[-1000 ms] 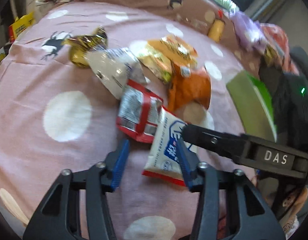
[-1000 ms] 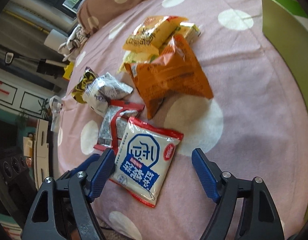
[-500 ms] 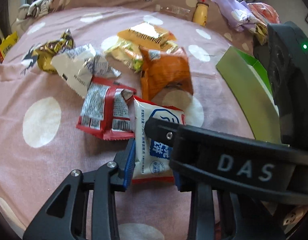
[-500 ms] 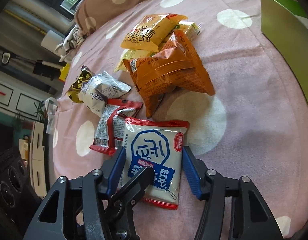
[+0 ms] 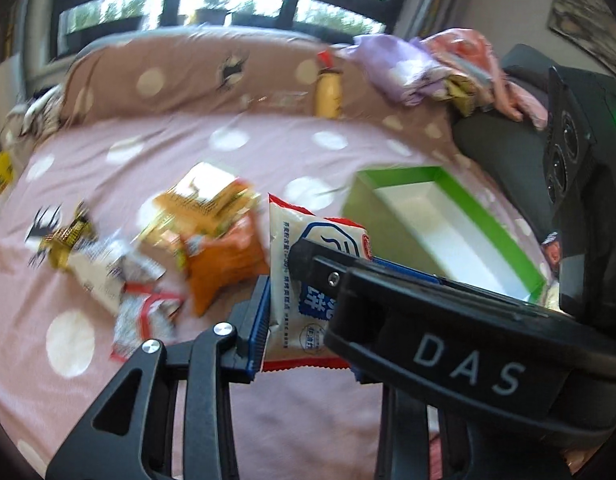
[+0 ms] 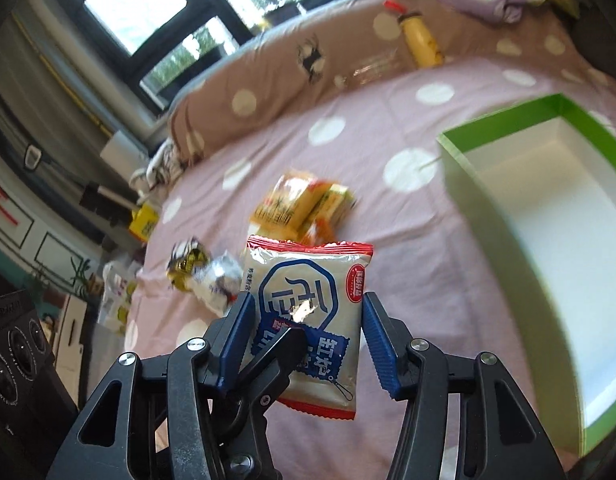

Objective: Organize snacks
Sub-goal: 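Carry the bag over the green box and open the right tool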

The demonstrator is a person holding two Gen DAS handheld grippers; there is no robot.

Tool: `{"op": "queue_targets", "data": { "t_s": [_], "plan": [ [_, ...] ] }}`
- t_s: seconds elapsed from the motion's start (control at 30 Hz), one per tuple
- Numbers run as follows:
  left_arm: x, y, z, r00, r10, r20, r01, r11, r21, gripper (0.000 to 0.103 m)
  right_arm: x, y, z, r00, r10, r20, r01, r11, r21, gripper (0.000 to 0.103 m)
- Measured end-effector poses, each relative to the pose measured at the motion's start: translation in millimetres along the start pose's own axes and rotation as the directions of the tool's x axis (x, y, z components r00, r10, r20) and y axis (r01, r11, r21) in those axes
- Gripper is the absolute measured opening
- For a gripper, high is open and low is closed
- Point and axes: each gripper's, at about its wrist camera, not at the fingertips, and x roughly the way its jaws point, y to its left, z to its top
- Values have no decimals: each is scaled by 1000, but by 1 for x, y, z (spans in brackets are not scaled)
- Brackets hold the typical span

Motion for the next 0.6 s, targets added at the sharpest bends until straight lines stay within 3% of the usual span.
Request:
{"op": "queue_targets", "data": {
  "t_s": [0.3,0.6],
  "plan": [
    [27,-63,24,991,-132,-12,133,982,131,32,-52,-62,18,981,-97,169,74,988,139,53],
    [61,-113,29,971,-224,-89,238,946,218,30,-70,-121,17,968,-154,198,88,947,308,52]
  ]
}}
